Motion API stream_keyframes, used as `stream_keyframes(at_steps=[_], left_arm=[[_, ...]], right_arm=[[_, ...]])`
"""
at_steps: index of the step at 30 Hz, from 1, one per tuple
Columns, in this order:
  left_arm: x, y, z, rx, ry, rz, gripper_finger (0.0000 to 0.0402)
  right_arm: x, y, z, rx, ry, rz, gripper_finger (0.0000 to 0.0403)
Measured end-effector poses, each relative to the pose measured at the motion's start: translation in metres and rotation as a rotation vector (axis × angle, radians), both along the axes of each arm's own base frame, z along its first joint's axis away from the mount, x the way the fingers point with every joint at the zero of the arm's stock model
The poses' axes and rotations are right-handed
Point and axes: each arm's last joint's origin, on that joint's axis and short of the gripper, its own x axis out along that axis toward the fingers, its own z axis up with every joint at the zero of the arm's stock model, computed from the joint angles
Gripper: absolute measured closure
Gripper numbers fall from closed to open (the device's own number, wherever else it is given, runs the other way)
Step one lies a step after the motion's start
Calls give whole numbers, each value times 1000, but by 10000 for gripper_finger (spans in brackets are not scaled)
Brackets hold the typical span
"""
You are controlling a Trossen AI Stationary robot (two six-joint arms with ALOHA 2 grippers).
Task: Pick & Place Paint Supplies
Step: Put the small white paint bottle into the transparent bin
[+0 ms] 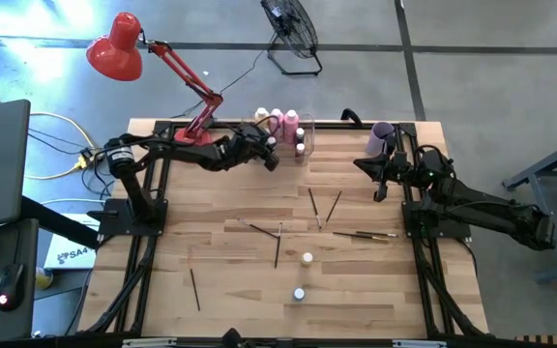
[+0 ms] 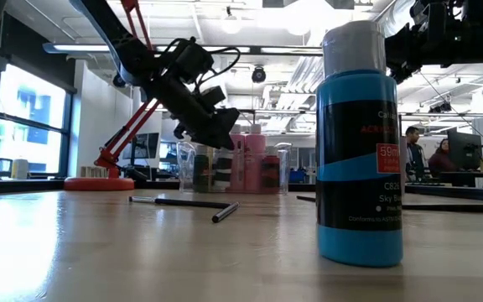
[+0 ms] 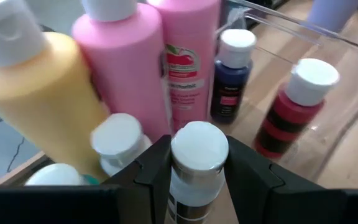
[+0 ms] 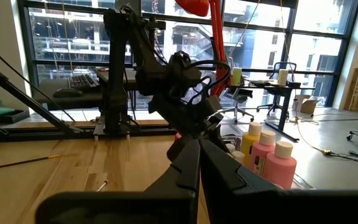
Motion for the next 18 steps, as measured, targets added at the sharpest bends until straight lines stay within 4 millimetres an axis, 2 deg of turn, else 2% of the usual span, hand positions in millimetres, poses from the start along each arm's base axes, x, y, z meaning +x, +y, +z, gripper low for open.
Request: stream_keyframes(at_steps=[18], left_arm=[[0, 0, -1, 7, 16, -4, 273]], right_arm=[[0, 0, 0, 0, 0, 0, 399]])
